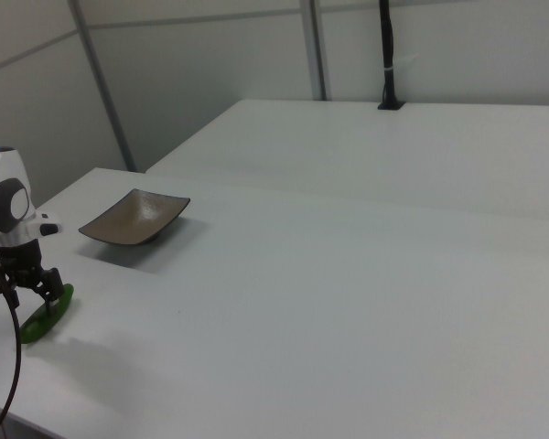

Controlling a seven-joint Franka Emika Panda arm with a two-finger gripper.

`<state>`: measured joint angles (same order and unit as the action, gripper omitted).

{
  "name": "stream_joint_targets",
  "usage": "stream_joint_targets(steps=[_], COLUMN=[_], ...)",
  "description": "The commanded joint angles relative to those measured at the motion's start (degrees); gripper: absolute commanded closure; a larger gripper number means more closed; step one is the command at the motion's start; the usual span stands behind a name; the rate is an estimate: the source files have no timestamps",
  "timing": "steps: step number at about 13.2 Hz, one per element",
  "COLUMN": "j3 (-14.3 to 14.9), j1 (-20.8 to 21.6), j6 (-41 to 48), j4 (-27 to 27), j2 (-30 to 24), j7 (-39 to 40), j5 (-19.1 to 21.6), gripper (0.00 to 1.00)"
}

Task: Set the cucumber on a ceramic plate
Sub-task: 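Move the gripper over the green cucumber and lower it, then close the gripper around the middle of the cucumber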

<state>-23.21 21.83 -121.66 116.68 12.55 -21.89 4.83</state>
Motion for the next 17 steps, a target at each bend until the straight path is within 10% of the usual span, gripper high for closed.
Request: stream_joint_targets(steps=[1, 5, 13, 17], j3=[0.45, 0.45, 0.45, 0.45], j1=[0.76, 1.72, 1.63, 1.02], j6=[-3.93, -4.91, -4.47, -1.58], j4=[0.74, 0.74, 0.65, 0.13], j2=[2.21, 3.45, 3.54, 1.61], j7=[-1.49, -3.25, -3.25, -3.25], j5=[-2.98, -5.27, -5.27, -5.27], gripper=[0.01, 0.21, 1.0, 1.0])
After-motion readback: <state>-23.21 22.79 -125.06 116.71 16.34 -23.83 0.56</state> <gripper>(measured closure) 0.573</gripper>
